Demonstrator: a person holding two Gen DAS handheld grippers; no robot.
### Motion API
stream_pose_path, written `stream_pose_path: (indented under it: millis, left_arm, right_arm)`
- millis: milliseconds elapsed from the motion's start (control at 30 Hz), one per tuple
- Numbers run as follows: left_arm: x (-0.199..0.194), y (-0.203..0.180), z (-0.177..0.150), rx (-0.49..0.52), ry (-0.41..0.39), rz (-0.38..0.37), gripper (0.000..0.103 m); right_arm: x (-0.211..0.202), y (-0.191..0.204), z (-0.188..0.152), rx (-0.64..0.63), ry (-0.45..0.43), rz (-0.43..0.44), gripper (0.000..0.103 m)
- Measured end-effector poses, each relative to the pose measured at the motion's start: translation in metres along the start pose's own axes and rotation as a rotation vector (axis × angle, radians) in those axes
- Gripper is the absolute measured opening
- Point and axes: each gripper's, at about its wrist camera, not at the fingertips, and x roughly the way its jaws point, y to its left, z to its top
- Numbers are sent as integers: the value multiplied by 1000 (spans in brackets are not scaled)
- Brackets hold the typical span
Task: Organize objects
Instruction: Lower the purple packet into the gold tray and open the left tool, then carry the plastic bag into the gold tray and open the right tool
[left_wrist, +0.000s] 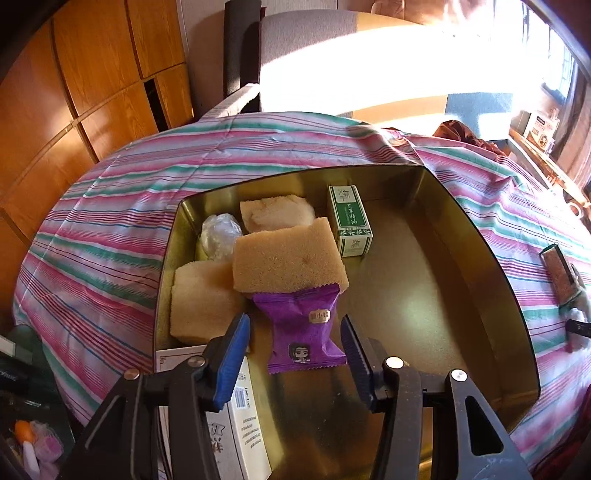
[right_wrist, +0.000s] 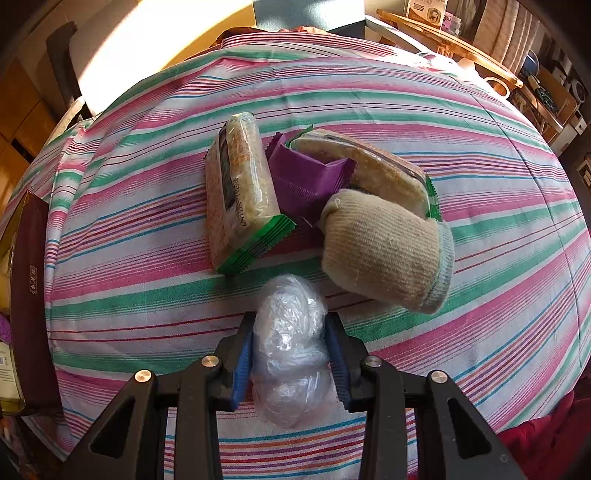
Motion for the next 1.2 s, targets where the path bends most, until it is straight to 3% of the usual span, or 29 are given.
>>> stream_pose_path:
  millis: [233, 433, 500, 767, 933, 1200]
  left_arm:
    - [-30, 1, -14, -5, -68, -4, 59]
    - [-46, 8, -24, -29, -95, -28, 61]
    - [-48, 11, -27, -34, -99, -30, 62]
    - [-49, 28, -37, -78, -91, -41, 62]
    - [-52, 44, -45, -121, -90, -40, 62]
    - [-53, 72, -58, -191, -78, -38, 62]
  right_arm:
    - [-4, 17, -4, -73, 20, 10, 36]
    - [-23, 46, -20, -123, 21, 108, 36]
    - [-18, 44, -4, -154, -2, 152, 36]
    - [-82, 169, -41, -358, -108, 313, 36]
    - [-100, 245, -44, -476, -115, 401, 36]
    - [-46, 343, -26, -494, -27, 395, 36]
